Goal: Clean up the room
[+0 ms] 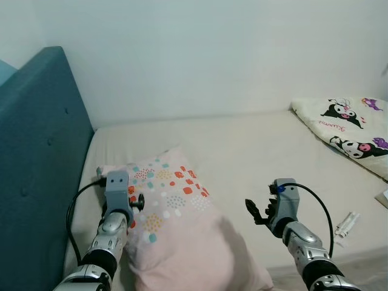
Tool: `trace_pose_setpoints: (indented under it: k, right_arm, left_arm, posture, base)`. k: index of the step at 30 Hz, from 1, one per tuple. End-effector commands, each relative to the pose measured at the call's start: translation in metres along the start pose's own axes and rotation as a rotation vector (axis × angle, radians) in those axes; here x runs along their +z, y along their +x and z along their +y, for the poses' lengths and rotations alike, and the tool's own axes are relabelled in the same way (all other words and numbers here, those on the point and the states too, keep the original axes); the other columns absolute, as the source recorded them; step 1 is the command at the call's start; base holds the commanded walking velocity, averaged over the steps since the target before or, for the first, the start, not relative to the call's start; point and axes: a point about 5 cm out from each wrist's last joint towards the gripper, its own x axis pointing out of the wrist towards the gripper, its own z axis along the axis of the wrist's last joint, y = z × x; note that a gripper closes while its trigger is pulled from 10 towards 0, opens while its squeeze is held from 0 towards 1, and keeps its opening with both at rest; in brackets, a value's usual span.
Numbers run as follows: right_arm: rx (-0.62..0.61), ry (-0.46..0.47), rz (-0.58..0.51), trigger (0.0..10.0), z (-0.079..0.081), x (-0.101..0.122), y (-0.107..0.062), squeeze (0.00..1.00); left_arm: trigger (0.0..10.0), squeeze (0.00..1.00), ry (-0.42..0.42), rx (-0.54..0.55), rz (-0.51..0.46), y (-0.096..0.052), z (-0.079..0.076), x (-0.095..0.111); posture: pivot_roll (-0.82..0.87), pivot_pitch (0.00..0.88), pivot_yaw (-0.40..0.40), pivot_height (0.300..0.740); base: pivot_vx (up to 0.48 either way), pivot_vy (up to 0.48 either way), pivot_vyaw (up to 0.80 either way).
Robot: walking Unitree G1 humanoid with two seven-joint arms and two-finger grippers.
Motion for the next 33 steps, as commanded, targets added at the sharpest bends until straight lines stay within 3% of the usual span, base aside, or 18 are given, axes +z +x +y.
trace_pose_setpoints:
  k: [1, 8, 10, 12, 14, 15, 18, 24, 26, 33]
  right_arm:
    - [0.004, -0.001, 0.034, 10.0, -0.001, -0.006, -0.001, 0.0]
    - [0.018, -0.005, 0.034, 10.0, 0.0, -0.005, -0.001, 0.0]
    - [0.049, -0.012, 0.038, 10.0, 0.002, -0.004, -0.001, 0.0]
    - [0.049, -0.012, 0.038, 10.0, 0.002, -0.004, -0.001, 0.0]
    - [0.068, -0.008, 0.041, 10.0, 0.003, -0.003, -0.001, 0.0]
    - [0.068, -0.008, 0.041, 10.0, 0.003, -0.003, -0.001, 0.0]
    - [0.079, -0.008, 0.043, 10.0, 0.002, -0.004, -0.002, 0.0]
    - [0.083, 0.0, 0.038, 10.0, -0.001, -0.003, -0.003, 0.0]
    - [0.088, -0.005, 0.044, 10.0, -0.002, -0.004, -0.004, 0.0]
    - [0.102, -0.007, 0.051, 10.0, -0.002, -0.005, -0.005, 0.0]
  left_arm:
    - [10.0, 0.0, -0.016, 0.024, 0.052, -0.001, 0.008, -0.01]
    - [10.0, 0.0, -0.082, 0.044, 0.078, -0.002, 0.014, -0.013]
    - [10.0, 0.0, -0.244, 0.008, 0.12, -0.003, 0.012, -0.018]
    - [10.0, 0.0, -0.244, 0.008, 0.12, -0.003, 0.012, -0.018]
    - [10.0, 0.0, -0.456, -0.079, 0.139, -0.003, 0.005, -0.02]
    - [10.0, 0.0, -0.456, -0.079, 0.139, -0.003, 0.005, -0.02]
    - [10.0, 0.0, -0.602, -0.18, 0.132, -0.004, 0.002, -0.018]
    - [10.0, 0.0, -0.603, -0.155, 0.17, -0.006, 0.024, -0.025]
    - [10.0, 0.0, -0.639, -0.236, 0.131, -0.008, 0.032, -0.018]
    - [10.0, 0.0, -0.539, -0.379, 0.139, -0.019, 0.041, -0.025]
  posture:
    - [0.0, 0.0, -0.008, 0.7]
    - [0.01, 0.0, -0.008, 0.685]
    - [0.0, 0.0, -0.005, 0.675]
    - [0.0, 0.0, -0.005, 0.675]
    - [0.0, 0.0, -0.004, 0.665]
    - [0.0, 0.0, -0.004, 0.665]
    - [0.0, 0.0, -0.004, 0.65]
    - [0.0, 0.0, -0.002, 0.63]
    - [0.0, 0.0, -0.004, 0.62]
    - [0.0, 0.0, -0.006, 0.59]
  base:
    - [0.0, 0.0, 0.0]
    - [0.0, 0.0, 0.0]
    - [0.0, 0.0, 0.0]
    - [0.0, 0.0, 0.0]
    - [0.0, 0.0, 0.0]
    - [0.0, 0.0, 0.0]
    - [0.0, 0.0, 0.0]
    - [0.0, 0.0, 0.0]
    - [0.0, 0.0, 0.0]
    - [0.0, 0.0, 0.0]
